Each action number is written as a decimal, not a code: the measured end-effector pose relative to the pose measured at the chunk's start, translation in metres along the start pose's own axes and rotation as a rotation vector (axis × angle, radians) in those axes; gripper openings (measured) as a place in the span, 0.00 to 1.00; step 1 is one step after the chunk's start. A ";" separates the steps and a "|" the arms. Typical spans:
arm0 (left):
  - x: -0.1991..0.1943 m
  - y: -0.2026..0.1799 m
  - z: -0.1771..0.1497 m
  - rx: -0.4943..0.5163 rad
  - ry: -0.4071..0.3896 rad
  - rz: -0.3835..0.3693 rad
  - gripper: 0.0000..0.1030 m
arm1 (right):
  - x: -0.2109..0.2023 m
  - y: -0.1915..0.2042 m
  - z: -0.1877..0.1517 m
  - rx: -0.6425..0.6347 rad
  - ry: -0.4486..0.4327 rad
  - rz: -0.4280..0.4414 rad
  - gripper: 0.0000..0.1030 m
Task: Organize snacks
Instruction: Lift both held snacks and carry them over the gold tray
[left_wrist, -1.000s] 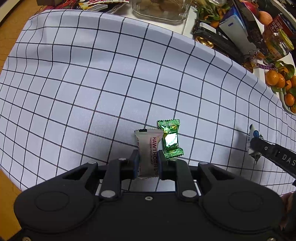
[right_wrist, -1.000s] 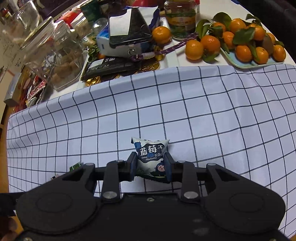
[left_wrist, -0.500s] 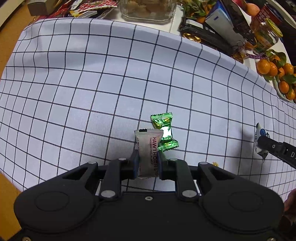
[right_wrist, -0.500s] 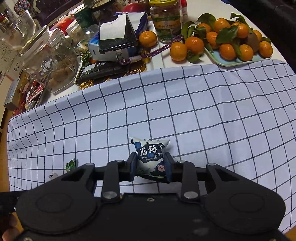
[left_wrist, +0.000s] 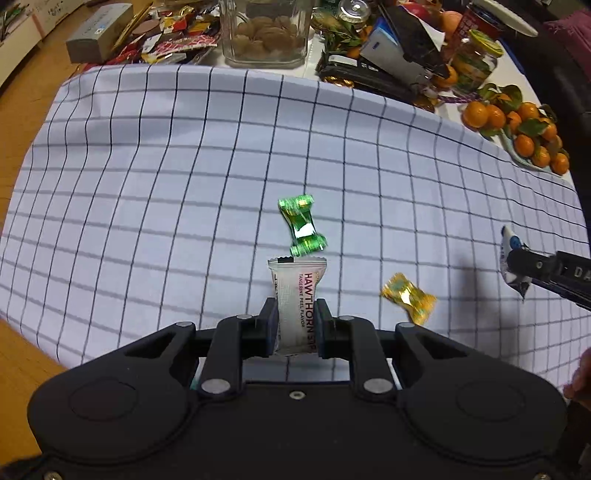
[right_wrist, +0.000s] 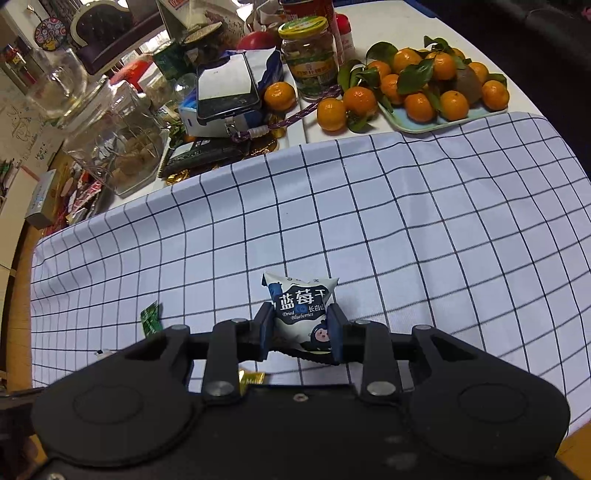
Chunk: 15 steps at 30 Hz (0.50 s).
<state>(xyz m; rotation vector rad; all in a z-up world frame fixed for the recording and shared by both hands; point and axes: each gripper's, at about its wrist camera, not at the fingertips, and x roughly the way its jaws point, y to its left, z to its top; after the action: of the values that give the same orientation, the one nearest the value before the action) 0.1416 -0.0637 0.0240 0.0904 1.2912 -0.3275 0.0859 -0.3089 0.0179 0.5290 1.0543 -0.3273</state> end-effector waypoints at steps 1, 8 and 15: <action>-0.004 -0.001 -0.007 -0.001 0.002 -0.010 0.26 | -0.004 -0.001 -0.005 -0.002 -0.005 0.004 0.32; -0.021 -0.004 -0.044 -0.036 0.033 -0.026 0.26 | -0.041 -0.005 -0.050 -0.005 -0.048 0.045 0.32; -0.038 -0.001 -0.066 -0.023 0.034 -0.009 0.26 | -0.078 -0.004 -0.112 0.015 -0.074 0.108 0.32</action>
<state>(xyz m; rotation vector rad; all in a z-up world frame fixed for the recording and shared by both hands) 0.0714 -0.0410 0.0424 0.0711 1.3292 -0.3196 -0.0346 -0.2494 0.0420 0.5811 0.9483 -0.2578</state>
